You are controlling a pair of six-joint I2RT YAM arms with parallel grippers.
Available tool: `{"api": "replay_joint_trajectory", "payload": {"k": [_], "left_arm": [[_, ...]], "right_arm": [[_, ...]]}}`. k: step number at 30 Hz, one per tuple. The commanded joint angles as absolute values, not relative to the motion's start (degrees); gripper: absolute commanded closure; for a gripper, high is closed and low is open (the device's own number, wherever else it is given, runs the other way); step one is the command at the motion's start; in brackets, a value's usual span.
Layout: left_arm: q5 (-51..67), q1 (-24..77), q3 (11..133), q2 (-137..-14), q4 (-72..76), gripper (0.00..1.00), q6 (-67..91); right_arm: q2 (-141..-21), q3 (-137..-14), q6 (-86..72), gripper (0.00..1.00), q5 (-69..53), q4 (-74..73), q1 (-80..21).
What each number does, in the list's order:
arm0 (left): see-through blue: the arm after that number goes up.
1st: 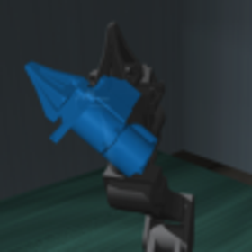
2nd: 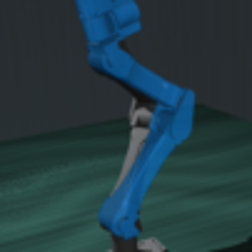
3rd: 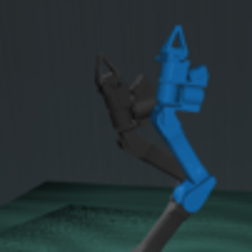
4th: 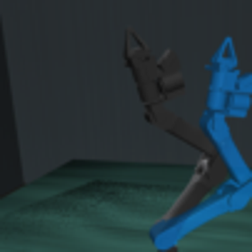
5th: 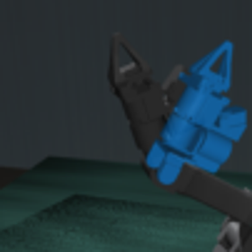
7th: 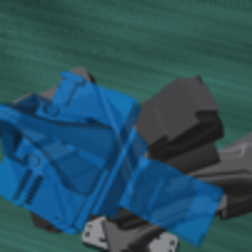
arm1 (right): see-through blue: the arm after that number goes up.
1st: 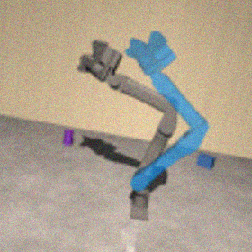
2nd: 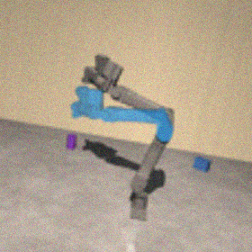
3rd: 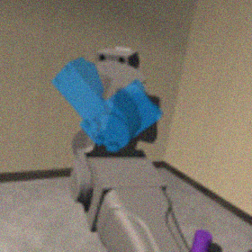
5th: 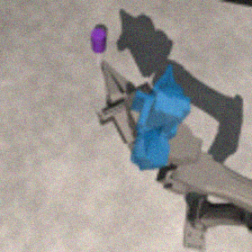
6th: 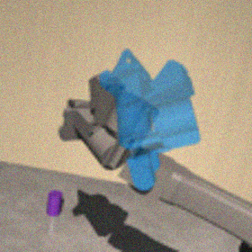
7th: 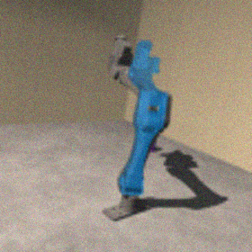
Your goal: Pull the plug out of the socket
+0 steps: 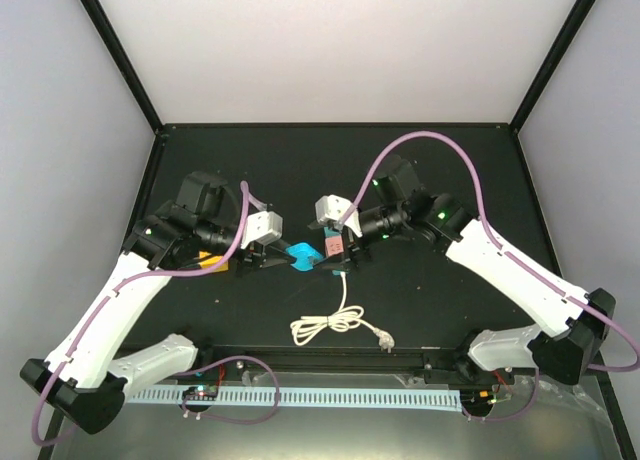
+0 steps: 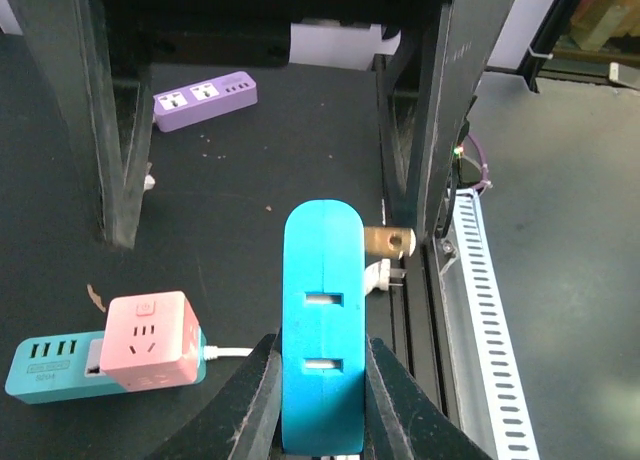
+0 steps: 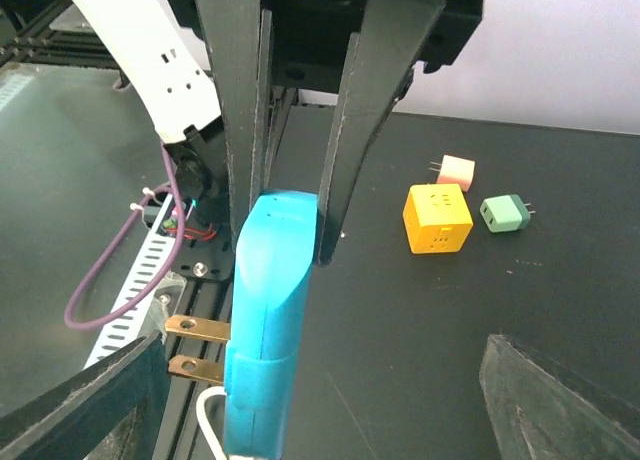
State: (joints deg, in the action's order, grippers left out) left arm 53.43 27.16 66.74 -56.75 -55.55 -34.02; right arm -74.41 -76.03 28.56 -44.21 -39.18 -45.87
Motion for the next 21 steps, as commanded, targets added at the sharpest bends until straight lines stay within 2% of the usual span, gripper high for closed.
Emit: {"api": "replay_joint_trajectory", "payload": {"k": [1,11,21], "left_arm": [[59.16,26.89,69.22,-57.03,-53.18,0.95,-32.53],[61.30,26.85,69.17,-57.22,-53.85,0.95,-33.18],[62.03,26.85,68.88,-57.46,-54.11,0.95,-33.73]], "right_arm": [[-75.81,-76.33,27.81,0.14,-38.40,-37.74,-47.38],[-76.78,-76.12,23.69,0.26,-31.49,-33.75,-47.46],[-80.66,-79.48,19.38,0.28,-35.20,-33.26,-47.40]]}}
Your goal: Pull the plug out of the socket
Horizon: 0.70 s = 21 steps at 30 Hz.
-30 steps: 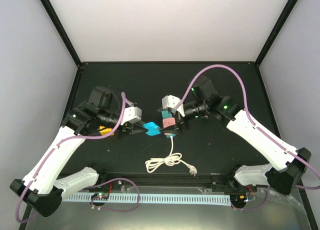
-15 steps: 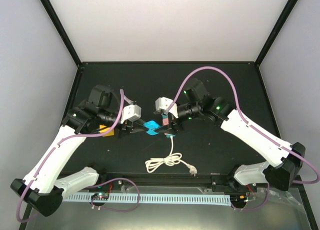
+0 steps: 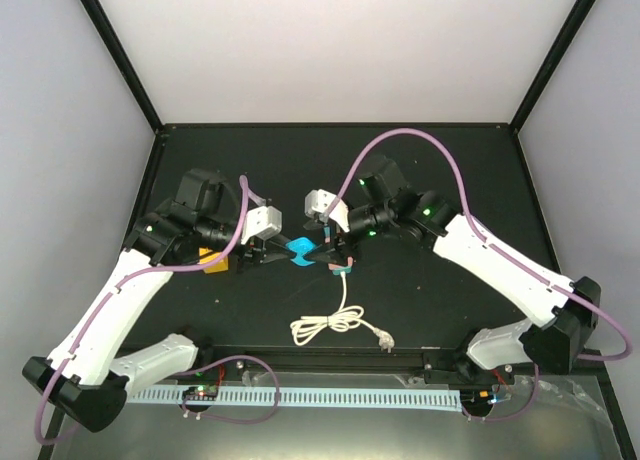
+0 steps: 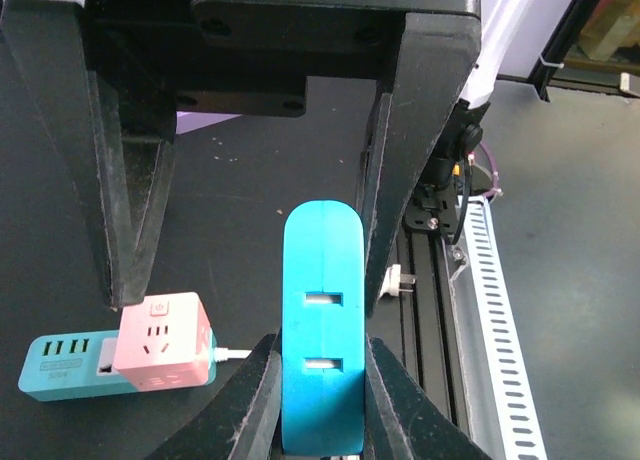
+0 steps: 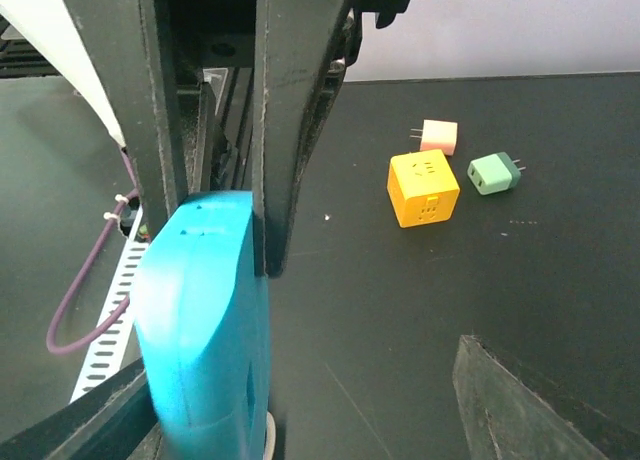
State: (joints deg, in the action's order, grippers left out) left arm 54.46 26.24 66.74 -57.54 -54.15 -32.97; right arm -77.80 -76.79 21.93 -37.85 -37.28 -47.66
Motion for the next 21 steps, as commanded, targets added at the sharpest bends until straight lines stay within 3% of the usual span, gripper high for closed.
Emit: {"api": "replay_joint_trajectory", "payload": {"k": [1,13,21], "left_arm": [[62.31,26.89,68.88,-57.46,-54.20,0.95,-33.79],[58.81,26.98,66.73,-55.34,-54.58,0.95,-34.87],[40.15,26.64,65.29,-54.76,-49.89,0.95,-29.65]], "right_arm": [[-81.18,-79.86,19.20,0.28,-35.45,-33.29,-47.45],[-80.77,-78.99,19.96,0.24,-34.90,-34.69,-47.33],[-74.22,-77.10,26.10,0.09,-39.01,-38.24,-47.28]]}}
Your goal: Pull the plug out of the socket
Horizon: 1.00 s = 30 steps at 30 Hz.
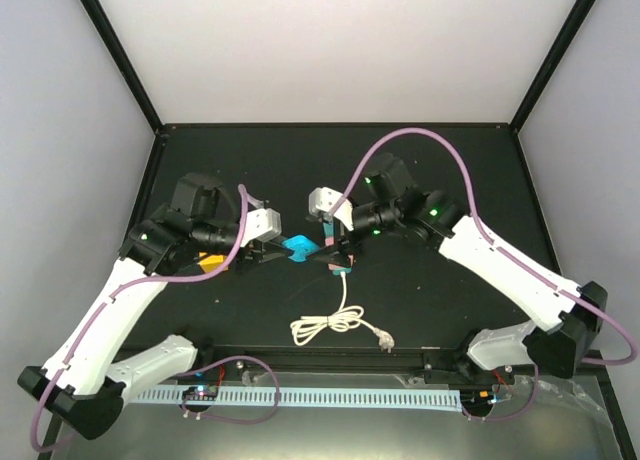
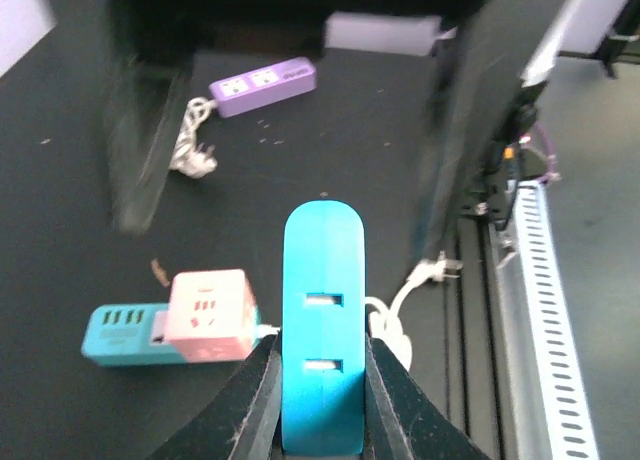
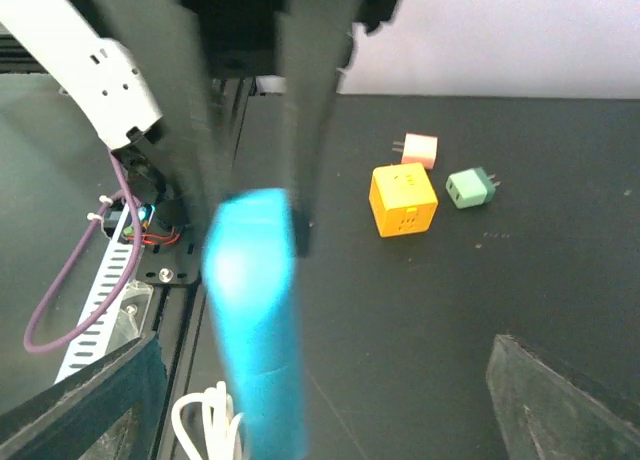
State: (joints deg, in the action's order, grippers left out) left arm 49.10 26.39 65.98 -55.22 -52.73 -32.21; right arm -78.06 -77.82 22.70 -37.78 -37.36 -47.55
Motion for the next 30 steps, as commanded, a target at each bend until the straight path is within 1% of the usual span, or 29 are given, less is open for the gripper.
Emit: {"api": "replay_joint_trajectory", "payload": {"k": [1,3,6,10,15,18,22,24,27,30], "left_arm": [[37.39,26.45,65.18,-55.00,-49.79,0.95,-29.85],[32.98,25.62,65.06,-55.59,-50.03,0.95,-30.22],[30.27,23.31,64.42,-55.92,-49.97,0.95,-30.59],[27.04,19.85,63.64,-56.61,-50.68,0.95,-31.72],[20.75,15.26,61.96,-57.11,-56.58,0.94,-38.05],[12.46,13.09,57.80,-56.06,-59.41,0.94,-44.39],[2.61,10.43,49.94,-54.33,-58.73,0.95,-50.45],[2.45,10.44,48.92,-53.86,-58.49,0.93,-49.95],[7.86,10.69,49.73,-54.27,-56.85,0.92,-49.42],[7.18,12.61,51.21,-57.70,-51.95,0.92,-47.46]], "right_arm": [[-73.66,-76.96,26.49,0.07,-39.07,-38.65,-47.34],[-72.47,-76.27,26.81,0.05,-37.74,-38.97,-47.29],[-70.54,-73.81,26.82,0.00,-35.87,-38.11,-47.25],[-68.23,-70.37,26.78,0.00,-35.23,-36.53,-47.11],[-66.34,-68.39,26.65,0.00,-34.29,-35.87,-46.39],[-65.48,-67.47,26.57,0.00,-34.05,-35.23,-46.08],[-65.41,-66.55,26.23,0.00,-33.26,-34.34,-45.82],[-65.77,-66.53,26.14,0.00,-33.23,-34.04,-45.70],[-66.70,-66.90,25.79,0.00,-33.46,-33.76,-45.53],[-67.80,-67.88,25.35,0.00,-33.44,-34.03,-45.20]]}}
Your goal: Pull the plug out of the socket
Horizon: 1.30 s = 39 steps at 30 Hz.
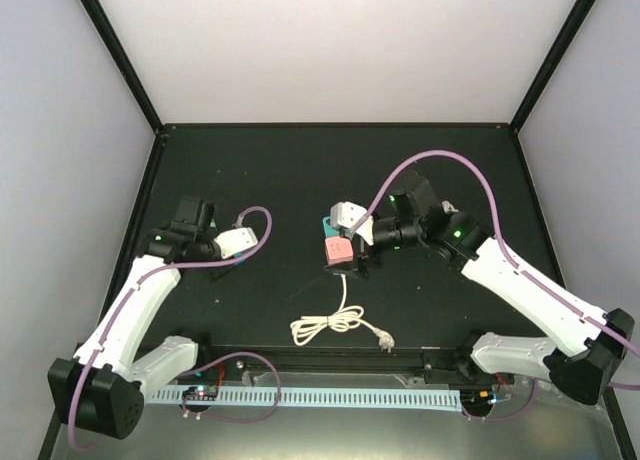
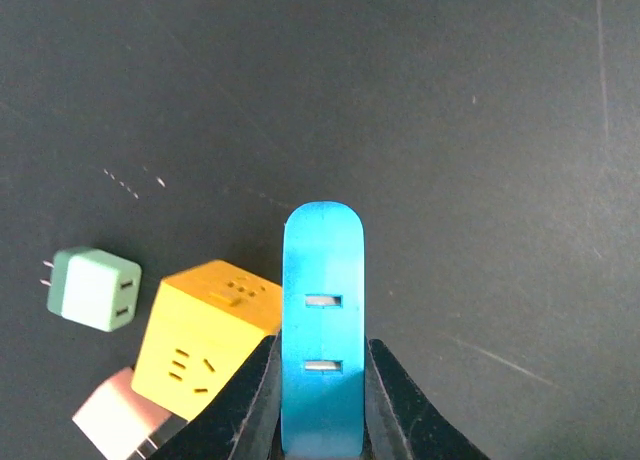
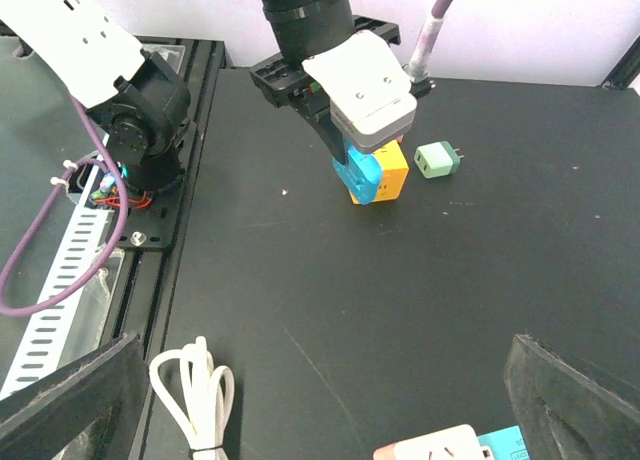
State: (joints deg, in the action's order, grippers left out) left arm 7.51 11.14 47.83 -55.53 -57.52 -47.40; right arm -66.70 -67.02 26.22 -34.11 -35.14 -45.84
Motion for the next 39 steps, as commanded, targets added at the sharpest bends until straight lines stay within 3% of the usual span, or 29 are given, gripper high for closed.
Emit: {"api": "replay_joint_trajectory", "payload": {"k": [1,6,22,39], "left_arm": [[6.29,12.85,52.25,-59.74,-50.30,0.92,-46.94],[-6.50,13.09,55.79,-71.65,-40.68,0.93,-43.80],[-25.88,14.22,55.91,-90.78,-18.29,0.90,-45.63],[-21.98,14.68,50.47,-95.65,-17.46,0.77,-43.74]], "right_arm": [[-67.97,-68.32,25.22,0.00,-33.55,-34.38,-44.99],[-67.99,-69.17,23.12,0.00,-33.55,-34.21,-41.69],[-67.25,-65.45,17.31,0.00,-34.50,-28.28,-34.55],[-68.07,-65.17,16.70,0.00,-32.79,-27.66,-34.26]]}}
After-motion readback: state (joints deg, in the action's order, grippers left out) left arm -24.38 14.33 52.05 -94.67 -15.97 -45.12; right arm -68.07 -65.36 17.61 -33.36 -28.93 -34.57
